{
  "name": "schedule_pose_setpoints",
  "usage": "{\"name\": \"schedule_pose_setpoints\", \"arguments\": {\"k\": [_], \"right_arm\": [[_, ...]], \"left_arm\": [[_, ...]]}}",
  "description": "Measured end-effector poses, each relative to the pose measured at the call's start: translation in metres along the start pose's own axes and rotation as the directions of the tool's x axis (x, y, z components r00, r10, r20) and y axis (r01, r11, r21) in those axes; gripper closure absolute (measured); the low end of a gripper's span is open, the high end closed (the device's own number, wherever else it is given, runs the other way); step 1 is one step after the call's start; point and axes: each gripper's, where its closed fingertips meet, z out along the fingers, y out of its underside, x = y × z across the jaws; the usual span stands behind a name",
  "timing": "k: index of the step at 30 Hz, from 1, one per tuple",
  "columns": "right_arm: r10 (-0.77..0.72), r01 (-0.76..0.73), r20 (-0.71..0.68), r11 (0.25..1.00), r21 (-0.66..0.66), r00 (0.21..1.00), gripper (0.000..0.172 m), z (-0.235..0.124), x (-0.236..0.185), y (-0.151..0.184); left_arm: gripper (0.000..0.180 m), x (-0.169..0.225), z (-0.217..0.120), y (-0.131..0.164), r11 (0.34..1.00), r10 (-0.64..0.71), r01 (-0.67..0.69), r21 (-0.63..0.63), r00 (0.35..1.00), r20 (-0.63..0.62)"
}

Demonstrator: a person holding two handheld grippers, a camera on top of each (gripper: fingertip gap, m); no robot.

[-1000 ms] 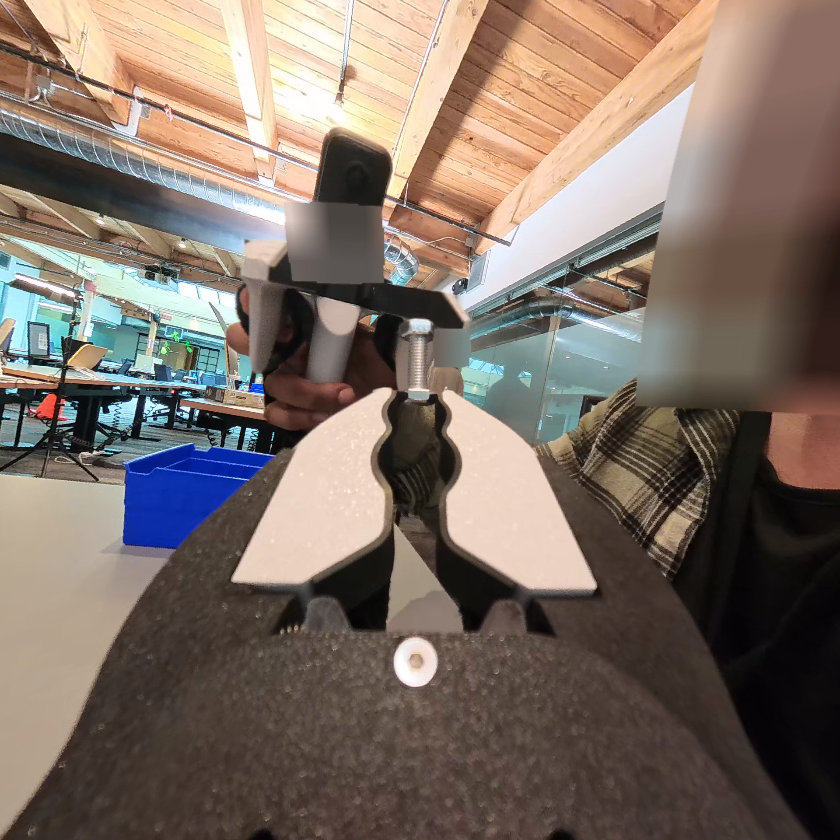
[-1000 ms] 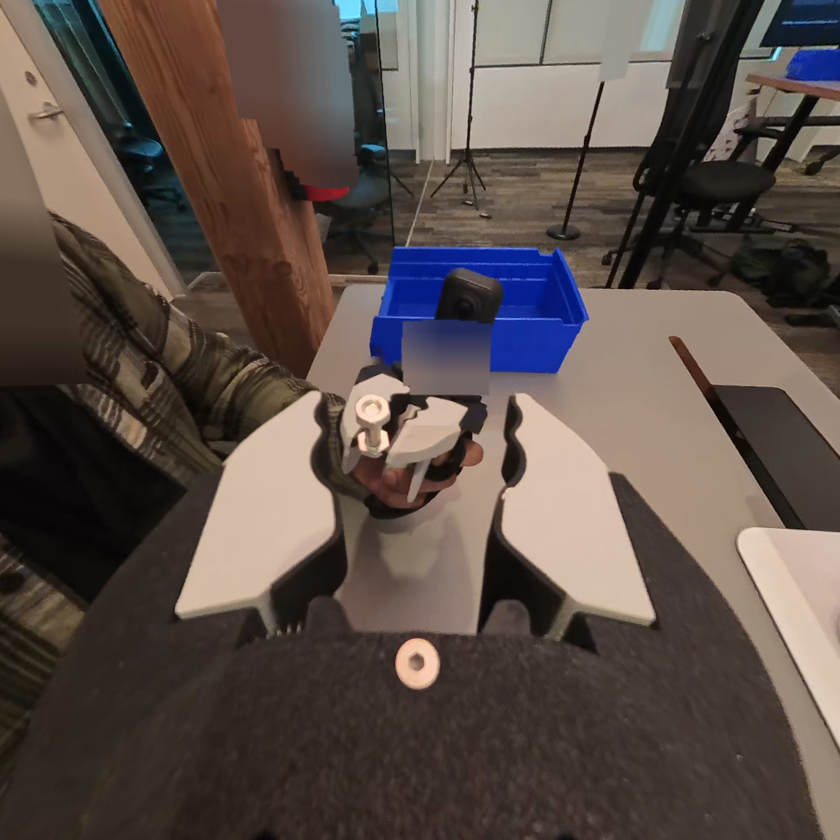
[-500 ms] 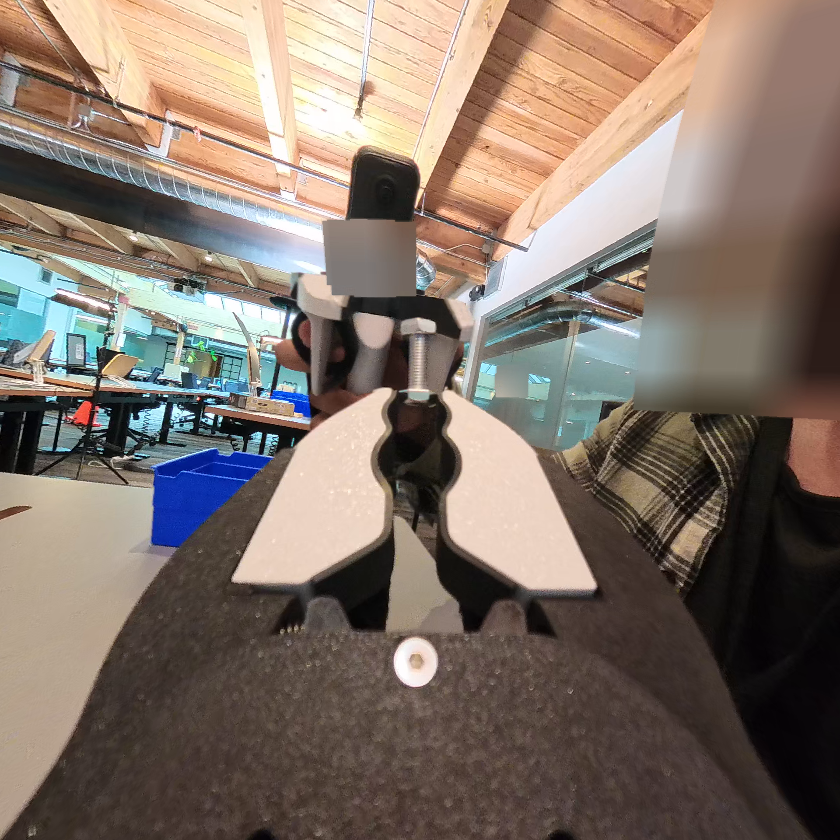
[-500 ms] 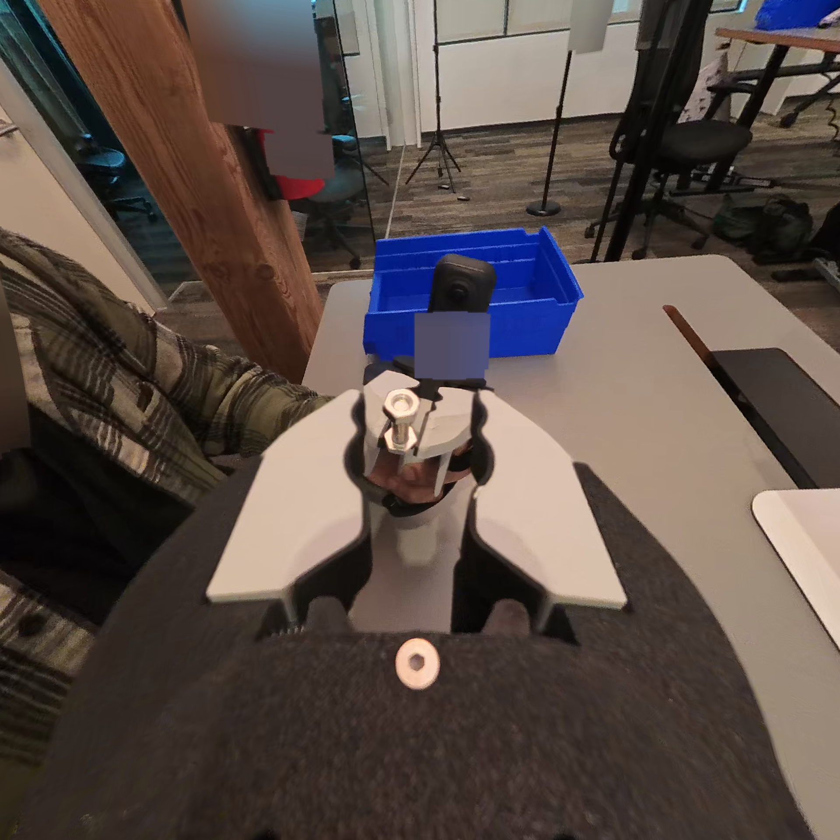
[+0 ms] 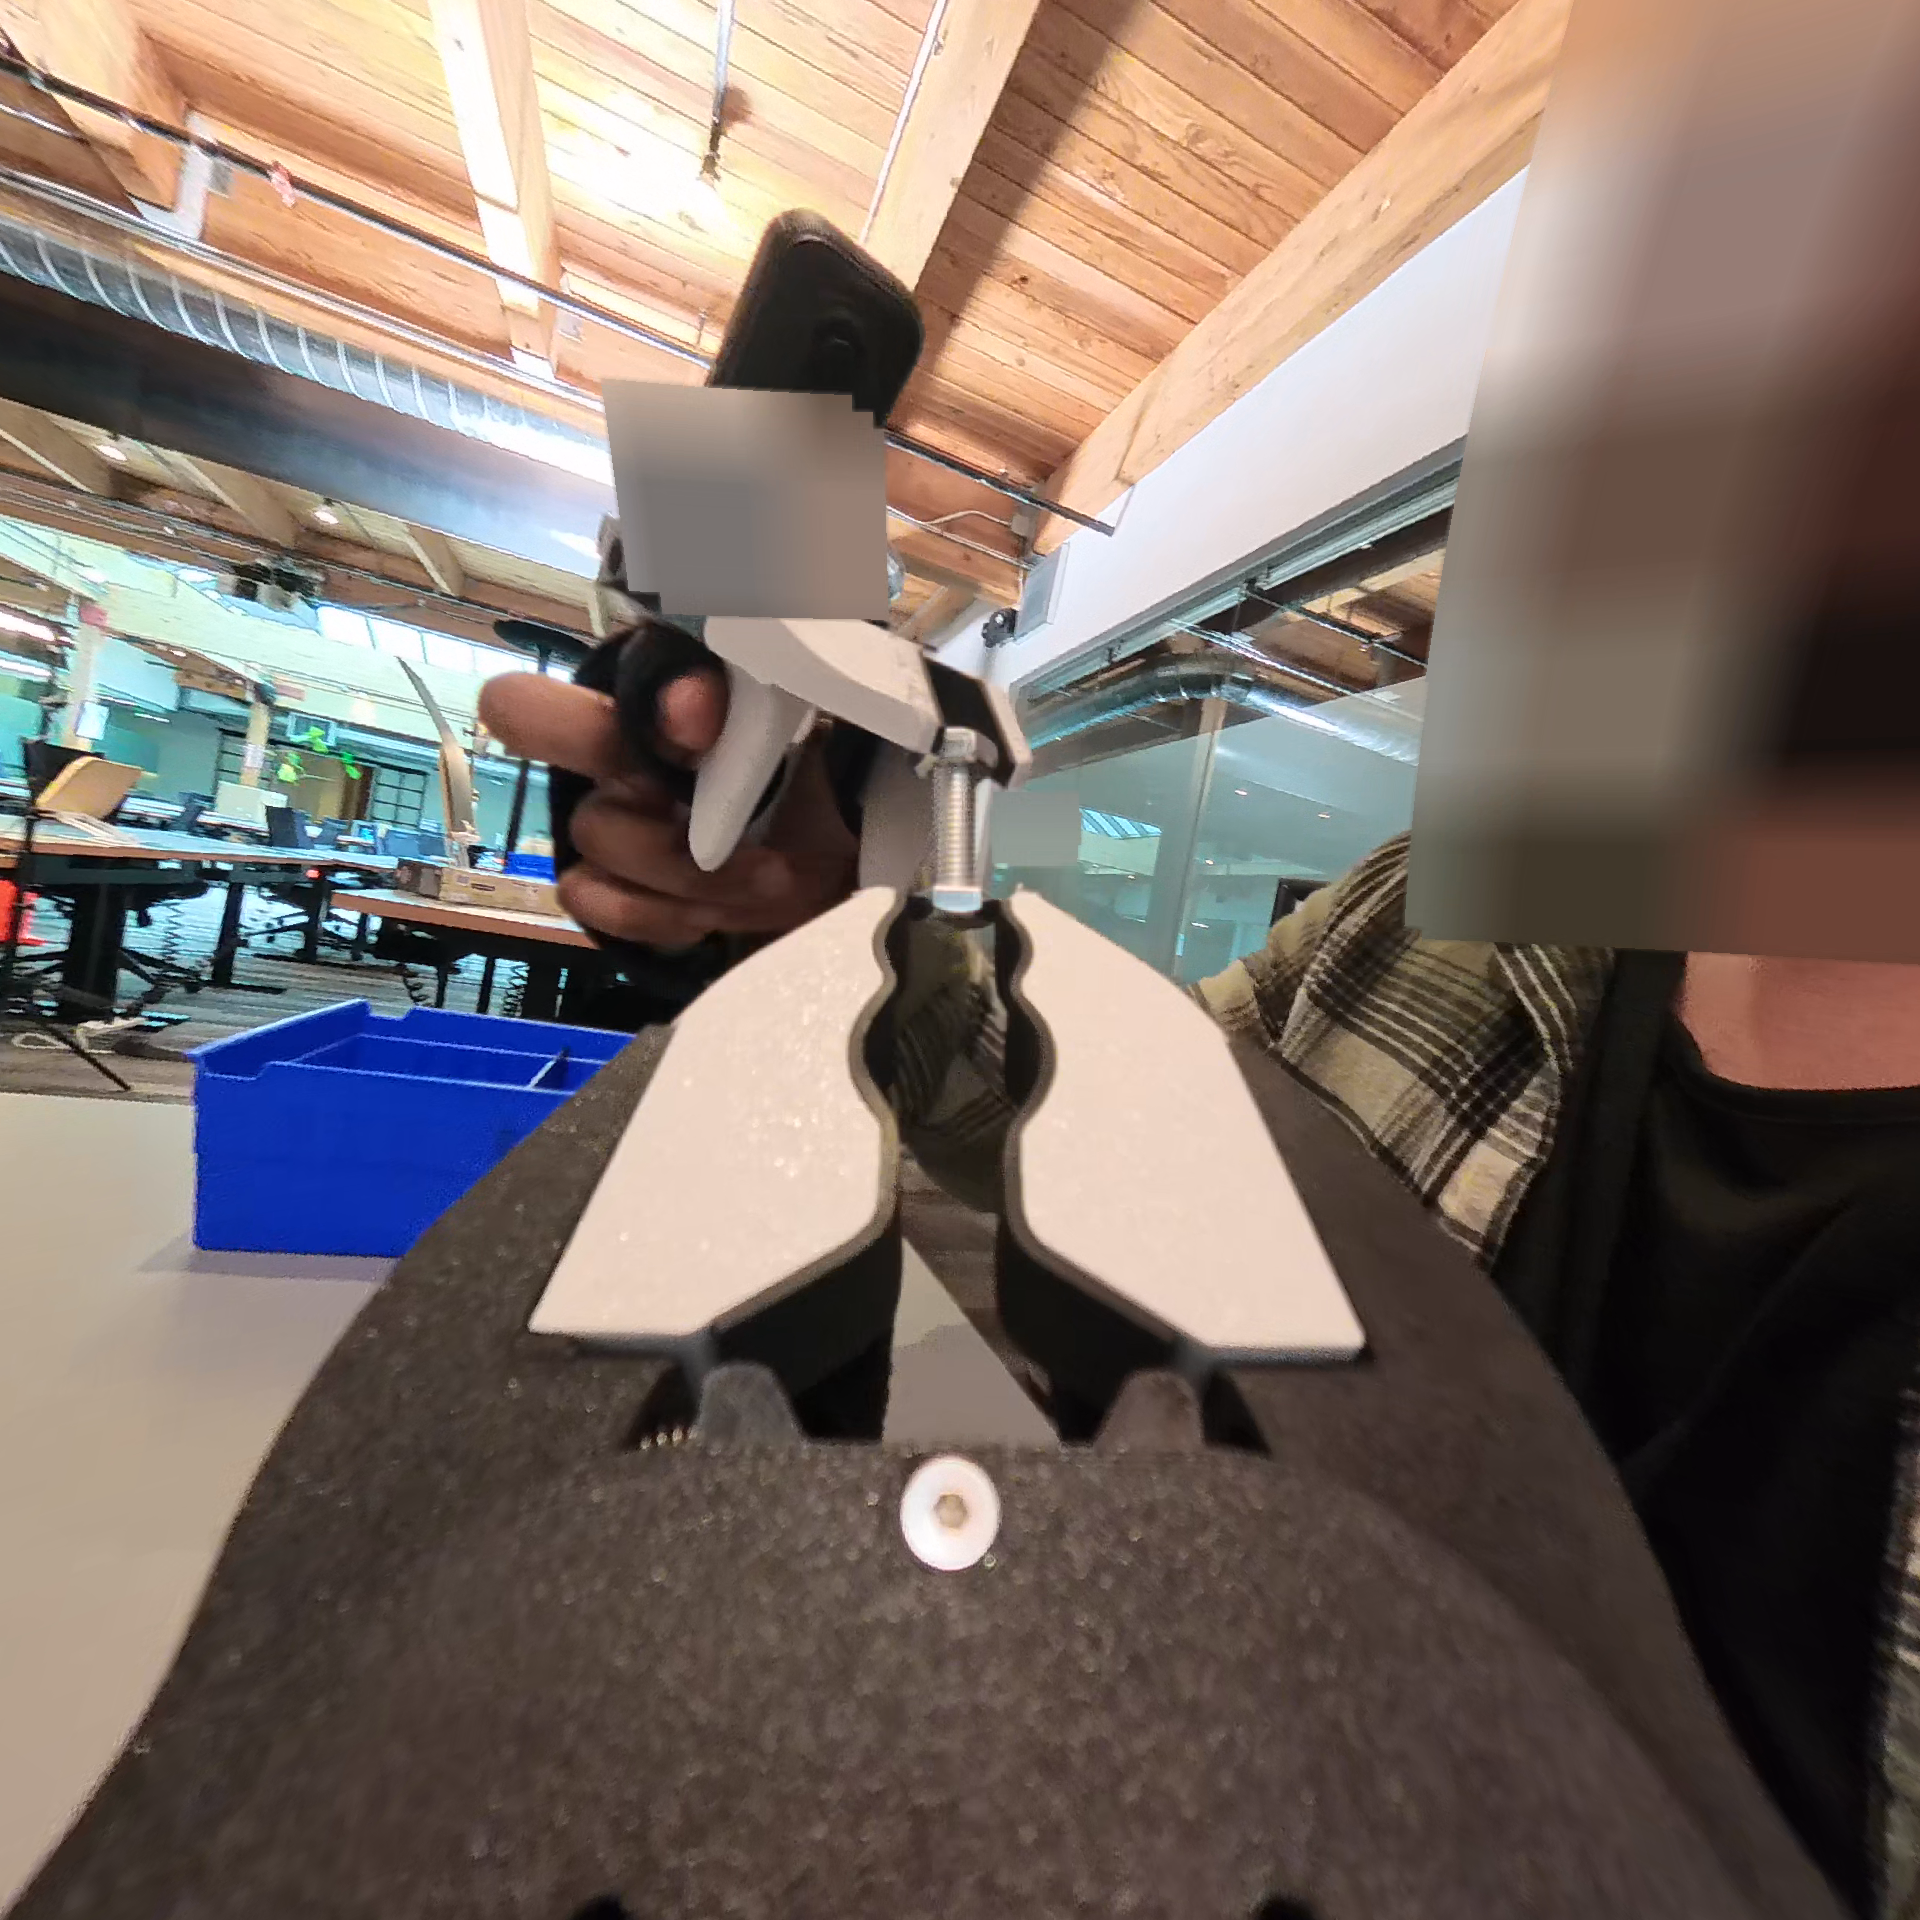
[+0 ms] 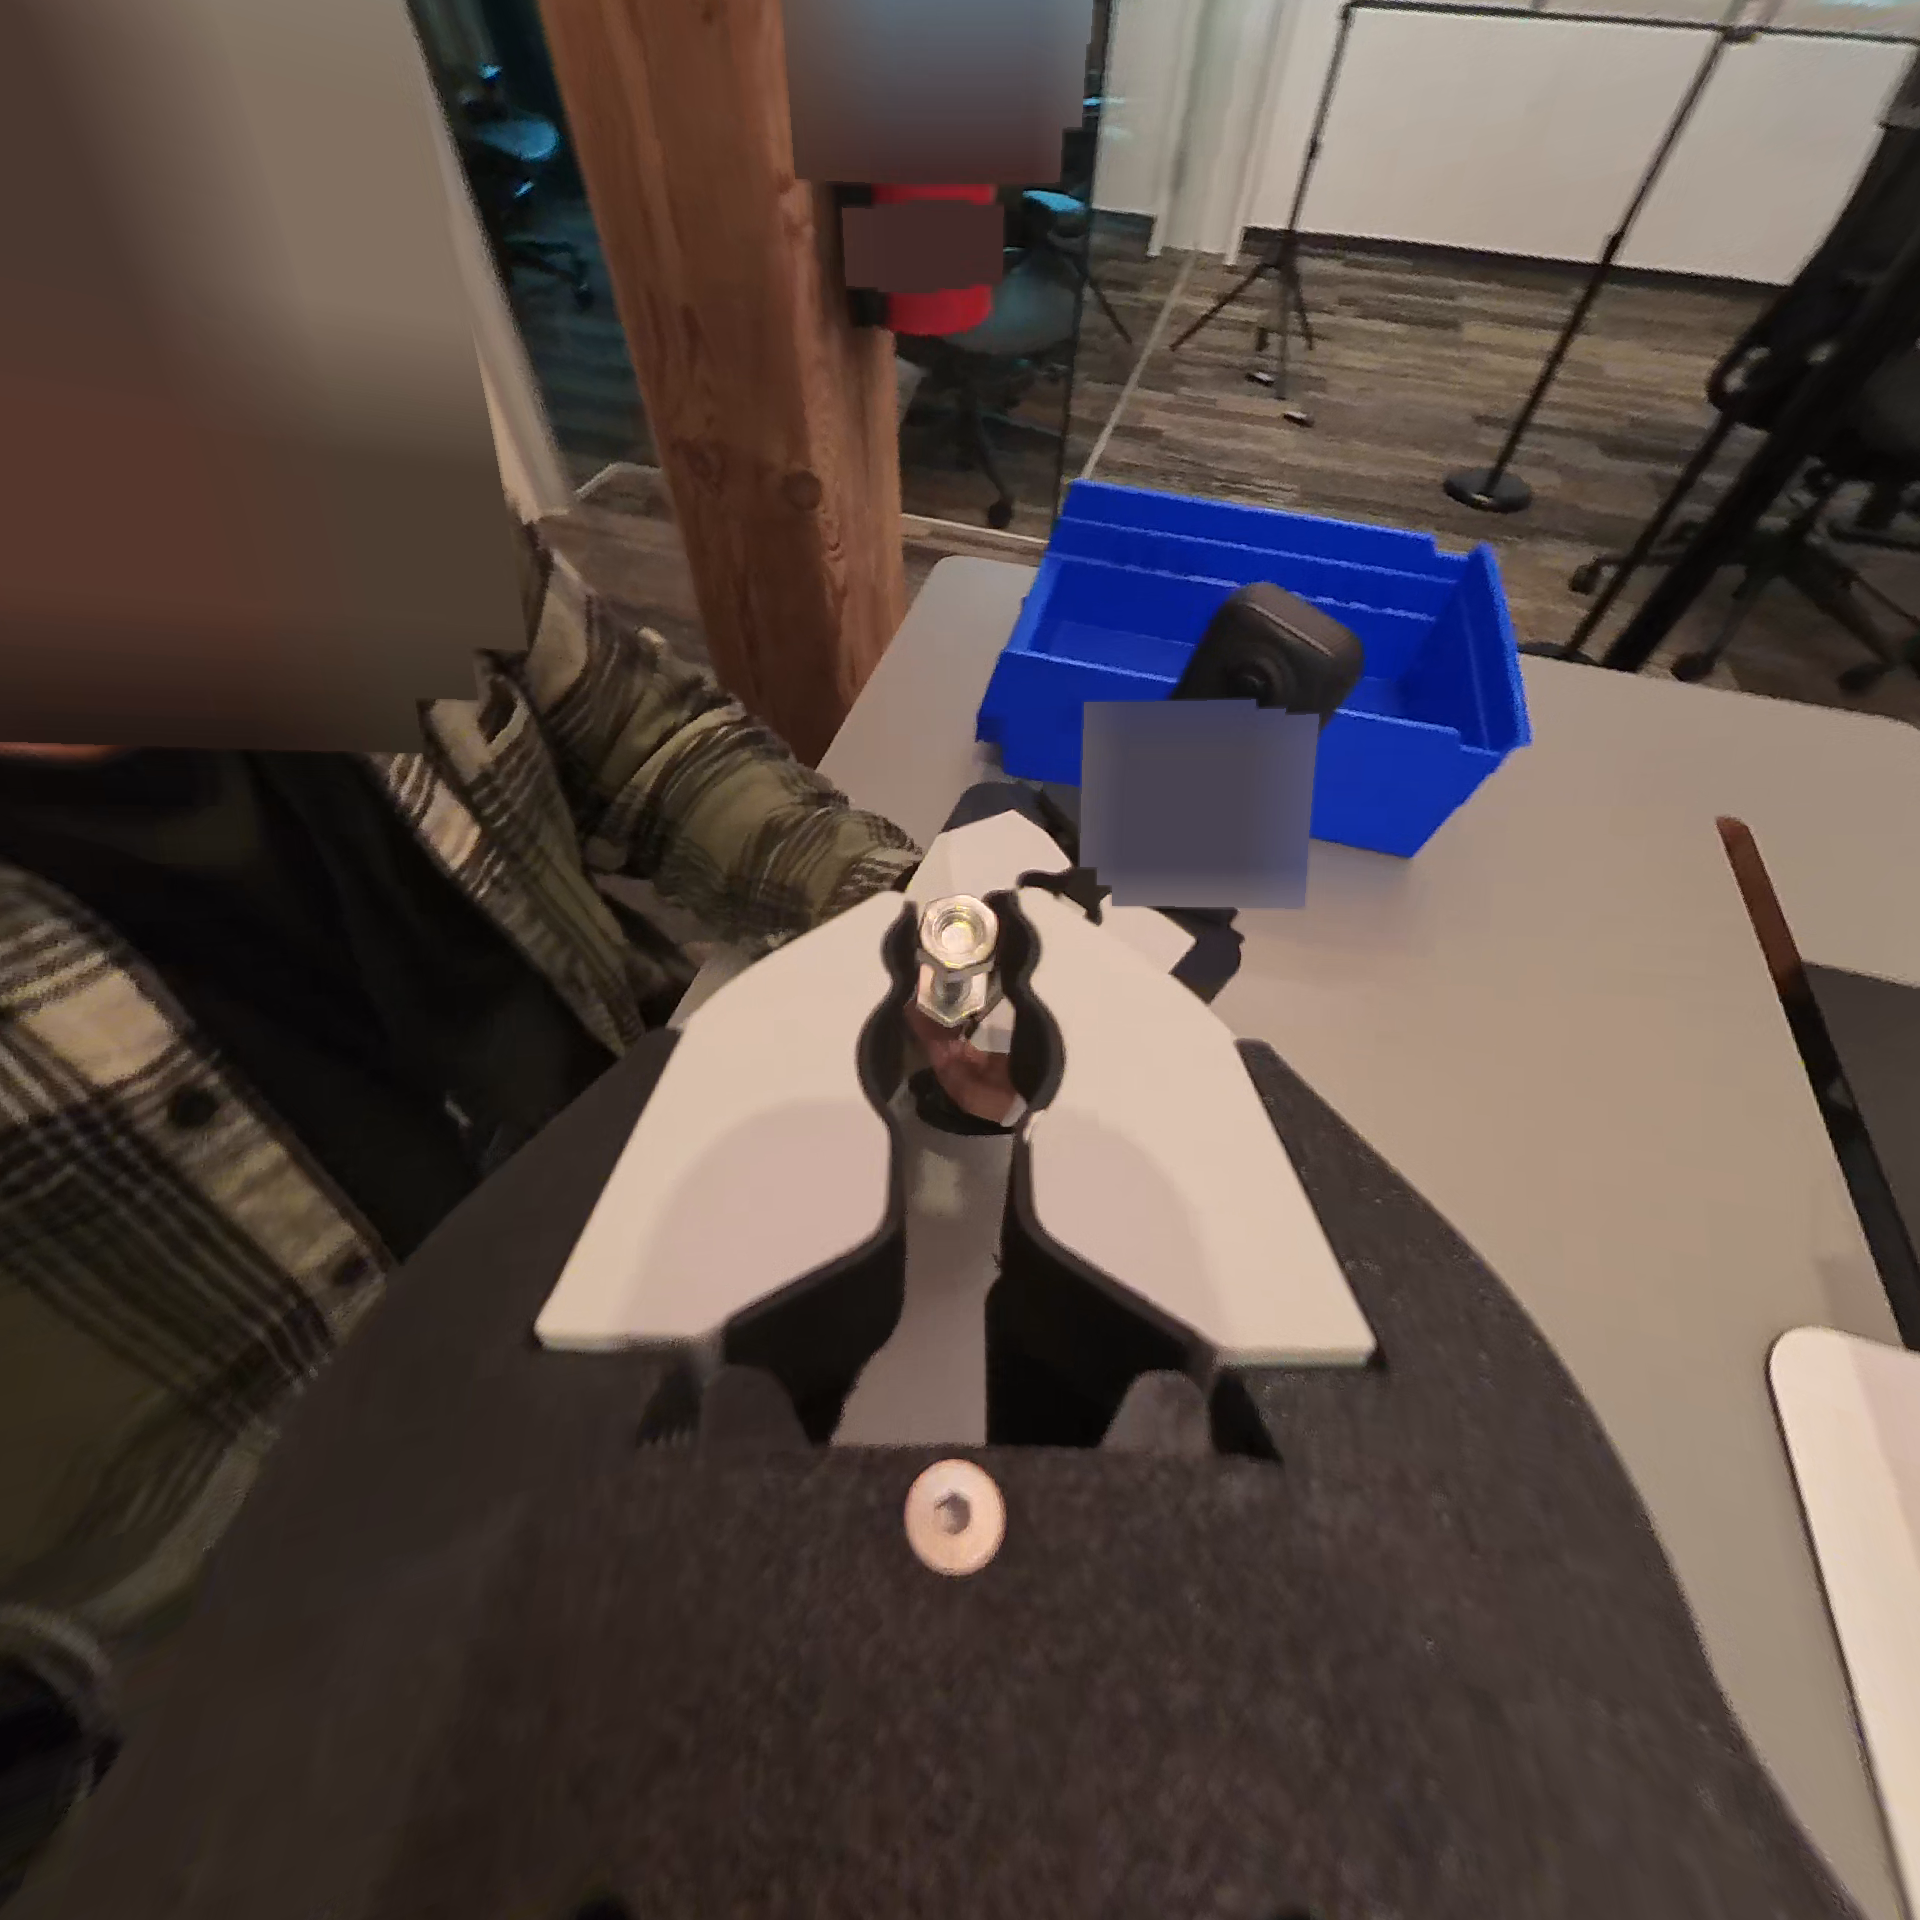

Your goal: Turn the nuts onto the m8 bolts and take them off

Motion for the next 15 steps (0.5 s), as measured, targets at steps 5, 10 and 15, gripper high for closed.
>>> {"name": "schedule_pose_setpoints", "arguments": {"k": [5, 10, 15], "right_arm": [[-0.126, 0.130, 0.122, 0.991, -0.027, 0.985, 0.157, -0.001, -0.012, 0.005], [-0.041, 0.040, -0.039, 0.999, -0.026, 0.998, 0.105, -0.002, 0.010, 0.004], [0.084, -0.070, -0.273, 0.996, 0.062, 0.958, 0.078, 0.000, 0.036, 0.007]], "left_arm": [[0.166, 0.006, 0.005, 0.010, 0.997, -0.072, 0.069, -0.039, 0.995, -0.074], [0.166, -0.001, 0.001, 0.002, 1.000, -0.023, 0.023, -0.004, 1.000, -0.012], [0.165, -0.004, -0.003, -0.002, 1.000, -0.004, 0.003, 0.020, 1.000, 0.017]]}}
